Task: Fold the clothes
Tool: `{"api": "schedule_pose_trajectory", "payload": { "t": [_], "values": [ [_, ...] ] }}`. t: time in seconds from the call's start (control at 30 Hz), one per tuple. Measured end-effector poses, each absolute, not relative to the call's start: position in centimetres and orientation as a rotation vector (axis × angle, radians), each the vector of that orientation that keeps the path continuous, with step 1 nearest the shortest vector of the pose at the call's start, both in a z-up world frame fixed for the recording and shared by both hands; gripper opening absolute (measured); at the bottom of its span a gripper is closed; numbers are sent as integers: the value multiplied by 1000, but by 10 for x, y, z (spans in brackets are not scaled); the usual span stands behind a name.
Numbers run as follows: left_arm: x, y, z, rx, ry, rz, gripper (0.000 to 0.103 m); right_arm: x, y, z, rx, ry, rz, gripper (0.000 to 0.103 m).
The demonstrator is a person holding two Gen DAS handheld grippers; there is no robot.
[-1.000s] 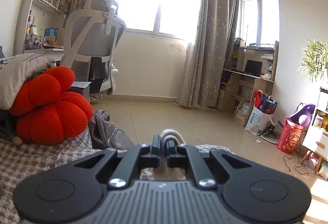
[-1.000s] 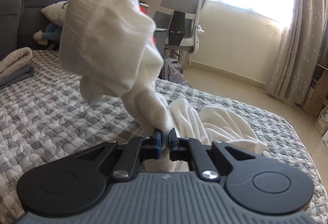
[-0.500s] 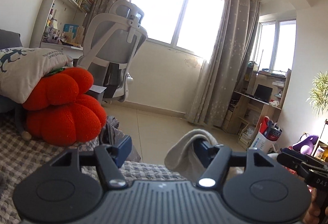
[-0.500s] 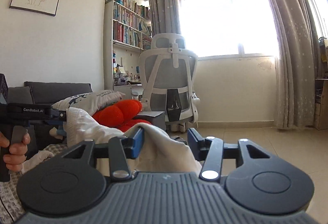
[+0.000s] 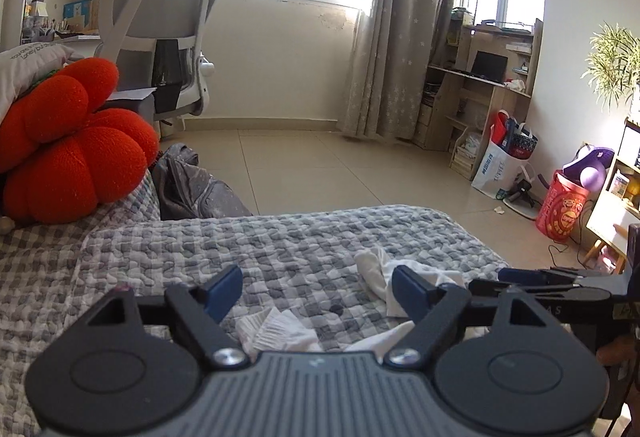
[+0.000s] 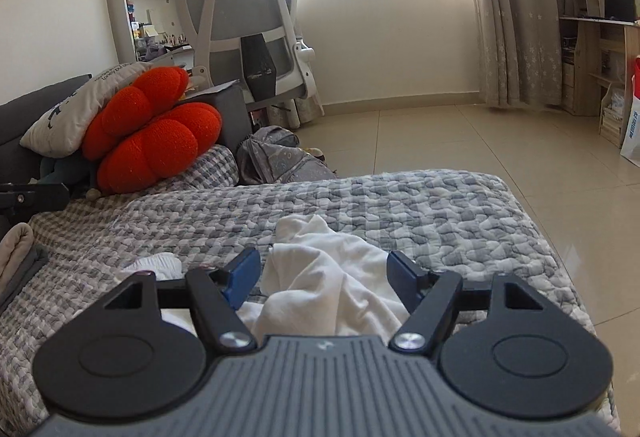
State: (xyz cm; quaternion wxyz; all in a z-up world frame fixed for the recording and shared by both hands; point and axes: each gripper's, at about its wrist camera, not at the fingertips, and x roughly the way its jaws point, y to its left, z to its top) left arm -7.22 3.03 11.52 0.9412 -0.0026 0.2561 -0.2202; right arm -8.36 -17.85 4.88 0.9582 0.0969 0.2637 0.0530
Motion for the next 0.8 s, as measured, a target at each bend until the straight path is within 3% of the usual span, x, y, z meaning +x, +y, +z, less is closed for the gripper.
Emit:
{"api": "schedule_pose_trajectory", "payload": {
  "t": [0.07,0.1,0.13,0.3,0.47,0.57,0.6,0.63,0.67,0.73,0.8],
  "values": [
    [-69,24,104,-3,554,-466,83,-78,-179,33,201,599,106,57],
    [-68,21,98,-8,572,-481,83,-76,-178,27,201,625,102,31],
    [-68,16,93,0,587,-504,83,-76,-178,23,205,643,99,13],
    [-76,-31,70,122,613,-637,83,-82,-177,52,225,540,144,1],
    [-73,-61,58,161,592,-663,90,-106,-167,120,213,359,269,1],
    [-67,-76,44,201,611,-655,90,-103,-162,126,151,382,213,3],
    [-64,-82,40,214,617,-653,73,-99,-164,121,145,405,195,11],
    [-61,-85,33,229,649,-640,56,-95,-167,114,152,432,170,12],
    [-57,-82,28,211,688,-629,23,-95,-171,103,162,457,150,12],
    [-54,-62,34,104,690,-630,8,-95,-181,80,182,506,113,12],
    [-55,-41,55,45,638,-602,8,-99,-191,64,206,528,88,12]
  ]
}}
